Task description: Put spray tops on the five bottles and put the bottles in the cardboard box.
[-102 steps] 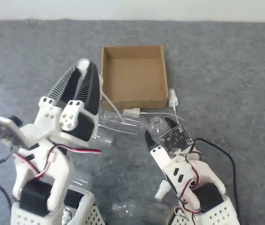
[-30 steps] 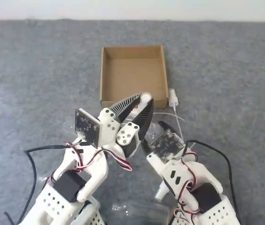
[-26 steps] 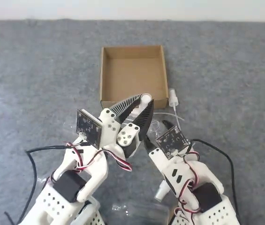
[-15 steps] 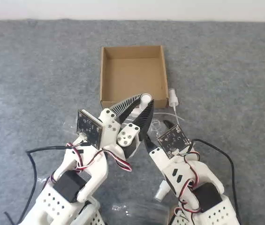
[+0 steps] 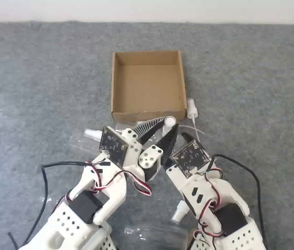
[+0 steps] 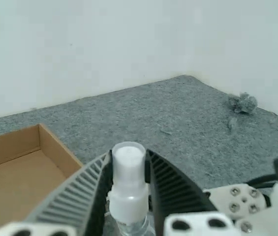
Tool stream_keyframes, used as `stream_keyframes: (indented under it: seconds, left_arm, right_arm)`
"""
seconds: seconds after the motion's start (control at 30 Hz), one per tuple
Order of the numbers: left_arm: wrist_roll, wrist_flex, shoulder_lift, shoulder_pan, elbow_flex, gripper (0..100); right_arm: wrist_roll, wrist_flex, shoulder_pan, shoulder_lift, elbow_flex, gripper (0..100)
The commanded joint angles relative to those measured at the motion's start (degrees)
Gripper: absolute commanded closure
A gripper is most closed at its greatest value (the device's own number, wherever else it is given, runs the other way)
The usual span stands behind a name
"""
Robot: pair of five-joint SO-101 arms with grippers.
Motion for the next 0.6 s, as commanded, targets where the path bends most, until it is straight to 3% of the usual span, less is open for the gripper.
stream_keyframes:
  seconds: [0.0, 0.43, 0.57]
  left_arm:
    - [2.6, -0.6, -0.4, 0.2, -0.7, 89]
    - [-1.8, 2.7, -0.9, 0.3, -1.3, 89]
    - [-1.8, 7.5, -0.9, 0.2, -4.5, 89]
  right_arm:
    - [1.1, 0.9, 1.4, -1.1, -4.7, 96.8]
    - [0.8, 4.1, 1.5, -1.1, -7.5, 96.8]
    - [0.8, 4.0, 1.5, -1.1, -7.2, 96.8]
